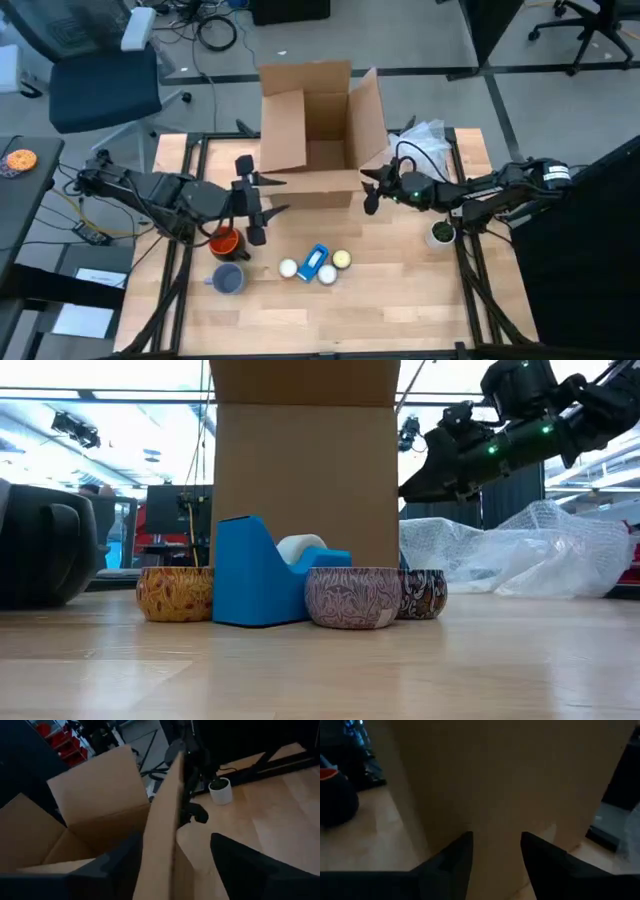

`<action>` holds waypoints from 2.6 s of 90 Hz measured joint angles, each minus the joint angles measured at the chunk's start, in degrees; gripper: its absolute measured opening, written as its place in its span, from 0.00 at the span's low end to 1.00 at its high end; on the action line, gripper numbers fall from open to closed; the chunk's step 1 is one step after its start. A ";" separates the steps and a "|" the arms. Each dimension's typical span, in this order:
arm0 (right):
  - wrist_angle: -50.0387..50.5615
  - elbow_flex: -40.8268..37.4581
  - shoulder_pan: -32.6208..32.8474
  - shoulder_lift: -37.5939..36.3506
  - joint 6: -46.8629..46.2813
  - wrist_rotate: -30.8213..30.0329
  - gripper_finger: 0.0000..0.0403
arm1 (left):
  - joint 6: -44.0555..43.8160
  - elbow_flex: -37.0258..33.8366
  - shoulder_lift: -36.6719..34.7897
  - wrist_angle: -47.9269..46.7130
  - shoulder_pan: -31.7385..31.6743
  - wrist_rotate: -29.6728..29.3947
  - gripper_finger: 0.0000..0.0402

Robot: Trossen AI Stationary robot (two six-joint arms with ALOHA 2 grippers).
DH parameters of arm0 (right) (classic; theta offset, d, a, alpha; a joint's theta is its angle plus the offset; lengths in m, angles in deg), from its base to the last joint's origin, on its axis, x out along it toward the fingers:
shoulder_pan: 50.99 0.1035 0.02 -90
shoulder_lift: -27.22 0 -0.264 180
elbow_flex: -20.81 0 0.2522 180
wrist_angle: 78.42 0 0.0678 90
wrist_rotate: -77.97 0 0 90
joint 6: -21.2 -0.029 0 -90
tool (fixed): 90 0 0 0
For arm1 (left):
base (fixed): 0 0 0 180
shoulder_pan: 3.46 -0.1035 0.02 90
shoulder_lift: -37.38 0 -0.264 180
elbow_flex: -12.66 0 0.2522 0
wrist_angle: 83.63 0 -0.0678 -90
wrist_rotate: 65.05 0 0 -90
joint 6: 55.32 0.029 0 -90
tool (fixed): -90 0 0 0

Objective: Wrap mug
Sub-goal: Wrap the black mug with the bubble wrap

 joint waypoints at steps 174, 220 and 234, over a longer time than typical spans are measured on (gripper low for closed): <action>71.56 47.22 -36.31 15.04 38.07 18.70 0.35 | -43.37 -21.07 -1.65 -10.75 7.33 -11.51 0.60; 79.50 46.87 -43.02 23.75 34.16 35.69 0.42 | -43.39 -21.07 -1.65 -9.06 7.33 -11.84 0.60; 79.61 46.87 -42.72 23.75 34.61 35.55 0.45 | -43.36 -21.07 -1.63 -9.05 7.33 -13.25 0.60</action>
